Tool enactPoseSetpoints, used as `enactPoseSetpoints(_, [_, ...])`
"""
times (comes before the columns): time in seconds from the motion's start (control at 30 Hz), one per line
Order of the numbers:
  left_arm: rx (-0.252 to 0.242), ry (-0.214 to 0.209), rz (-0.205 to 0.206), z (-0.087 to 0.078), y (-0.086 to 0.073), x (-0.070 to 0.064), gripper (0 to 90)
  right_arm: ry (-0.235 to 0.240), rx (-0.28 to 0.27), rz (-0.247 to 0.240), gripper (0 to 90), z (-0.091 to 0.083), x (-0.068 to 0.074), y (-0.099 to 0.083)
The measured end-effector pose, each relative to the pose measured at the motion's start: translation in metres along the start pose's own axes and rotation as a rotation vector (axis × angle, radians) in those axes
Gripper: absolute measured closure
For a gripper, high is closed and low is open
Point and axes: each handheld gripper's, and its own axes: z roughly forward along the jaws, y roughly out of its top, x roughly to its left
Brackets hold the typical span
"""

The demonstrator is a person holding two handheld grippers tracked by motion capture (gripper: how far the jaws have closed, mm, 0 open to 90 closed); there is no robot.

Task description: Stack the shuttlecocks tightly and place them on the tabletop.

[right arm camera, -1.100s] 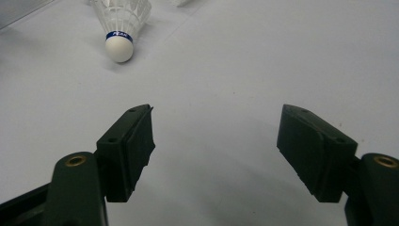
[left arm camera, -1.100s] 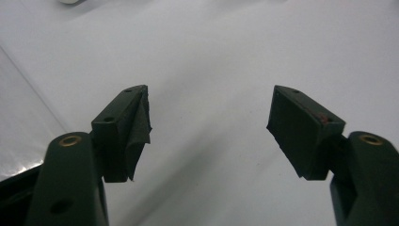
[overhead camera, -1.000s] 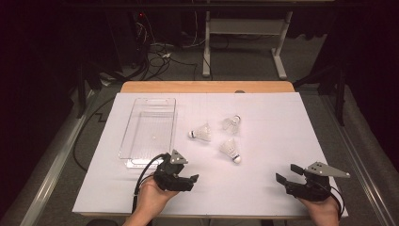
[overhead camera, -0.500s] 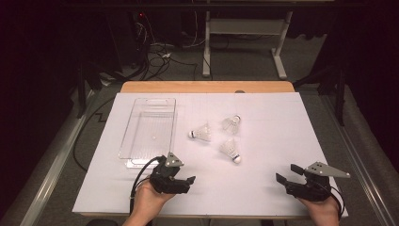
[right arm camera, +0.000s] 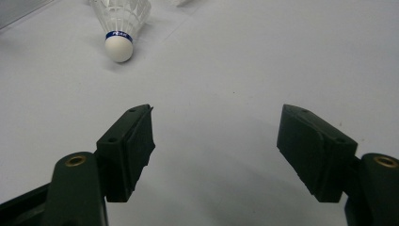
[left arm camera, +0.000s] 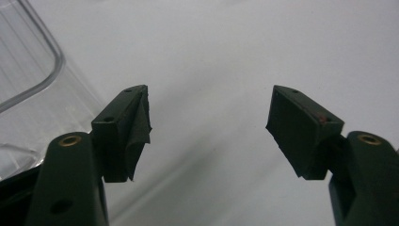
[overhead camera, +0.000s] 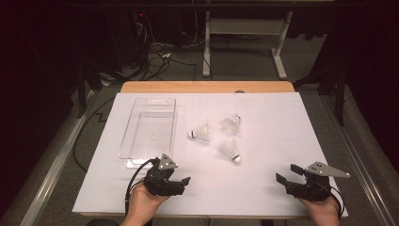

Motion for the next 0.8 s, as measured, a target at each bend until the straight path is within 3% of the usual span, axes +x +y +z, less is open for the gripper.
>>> enactPoseSetpoints(0.8, [-0.014,0.041,-0.019,-0.011,-0.016,0.011,31.7,0.000,0.001,0.001,27.8,0.000,0.000,0.000])
